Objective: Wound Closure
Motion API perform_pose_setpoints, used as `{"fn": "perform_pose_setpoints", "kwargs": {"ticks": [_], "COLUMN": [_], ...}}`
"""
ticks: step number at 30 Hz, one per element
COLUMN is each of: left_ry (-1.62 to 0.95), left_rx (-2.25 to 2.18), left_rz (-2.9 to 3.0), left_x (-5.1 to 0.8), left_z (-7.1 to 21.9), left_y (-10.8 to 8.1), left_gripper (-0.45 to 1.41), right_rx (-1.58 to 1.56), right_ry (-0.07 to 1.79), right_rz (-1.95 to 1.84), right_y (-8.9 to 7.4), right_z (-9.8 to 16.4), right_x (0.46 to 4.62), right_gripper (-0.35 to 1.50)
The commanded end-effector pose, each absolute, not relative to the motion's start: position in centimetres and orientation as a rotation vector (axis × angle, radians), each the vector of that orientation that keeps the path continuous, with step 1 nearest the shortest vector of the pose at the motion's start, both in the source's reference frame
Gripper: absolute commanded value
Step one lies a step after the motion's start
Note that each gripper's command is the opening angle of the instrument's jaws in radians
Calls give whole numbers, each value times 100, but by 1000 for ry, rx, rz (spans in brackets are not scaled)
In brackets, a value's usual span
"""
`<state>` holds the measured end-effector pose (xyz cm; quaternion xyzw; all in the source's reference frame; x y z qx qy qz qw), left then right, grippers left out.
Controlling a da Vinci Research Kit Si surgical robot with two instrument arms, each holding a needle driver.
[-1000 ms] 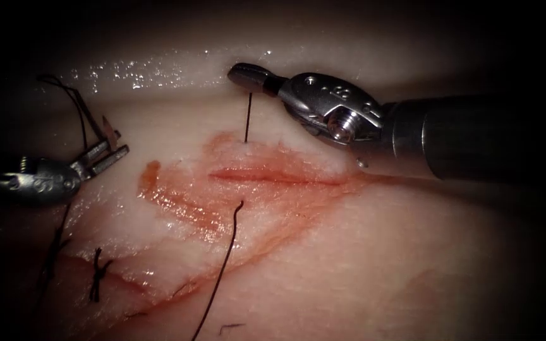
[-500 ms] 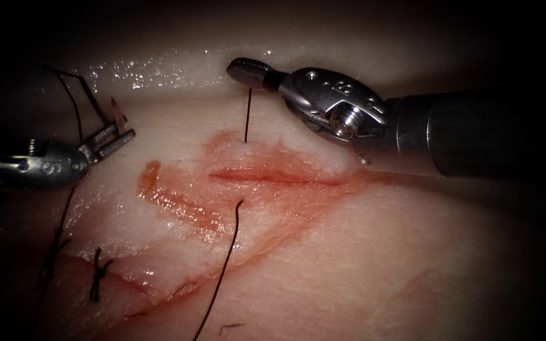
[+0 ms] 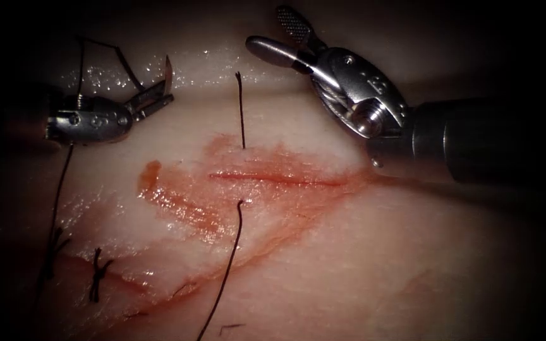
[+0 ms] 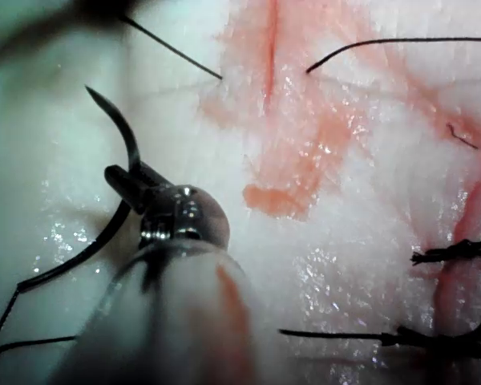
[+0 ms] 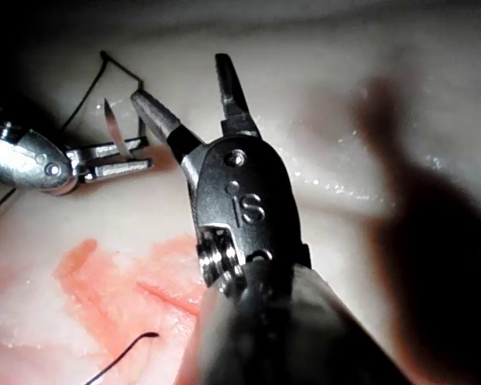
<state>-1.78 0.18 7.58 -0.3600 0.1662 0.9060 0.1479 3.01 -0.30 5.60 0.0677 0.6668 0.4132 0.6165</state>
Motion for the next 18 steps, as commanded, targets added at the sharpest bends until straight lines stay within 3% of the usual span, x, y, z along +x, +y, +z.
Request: {"fn": "perform_pose_setpoints", "kwargs": {"ticks": [1, 3, 4, 5, 6, 7, 8, 9, 10, 14, 16, 18], "left_ry": [448, 425, 418, 403, 381, 381, 370, 357, 360, 371, 370, 369], "left_rx": [-1032, -1024, -1019, -1010, -998, -998, -993, -980, -954, -897, -882, -880], "left_rz": [2604, 2605, 2604, 2602, 2589, 2589, 2574, 2546, 2527, 2498, 2487, 2486], "left_x": [-187, -192, -194, -197, -200, -200, -202, -205, -207, -213, -218, -219], "left_z": [767, 773, 775, 779, 785, 785, 788, 791, 793, 795, 792, 790], "left_y": [22, 26, 27, 30, 35, 35, 38, 45, 50, 57, 56, 55], "left_gripper": [-45, -45, -45, -16, 29, 29, 42, 76, 93, 106, 128, 130], "right_rx": [152, 140, 132, 142, 147, 147, 138, 77, 37, -47, -47, -43], "right_ry": [1532, 1512, 1503, 1490, 1410, 1410, 1383, 1360, 1359, 1273, 1245, 1248], "right_rz": [967, 989, 998, 990, 879, 879, 828, 744, 717, 647, 620, 615], "right_y": [-26, -27, -31, -35, -43, -43, -47, -52, -53, -56, -57, -57], "right_z": [557, 552, 550, 548, 544, 544, 542, 539, 538, 535, 536, 536], "right_x": [296, 283, 276, 270, 259, 259, 255, 250, 248, 245, 246, 247], "right_gripper": [148, 148, 140, 126, 37, 37, -13, -35, -35, -35, -35, -35]}}
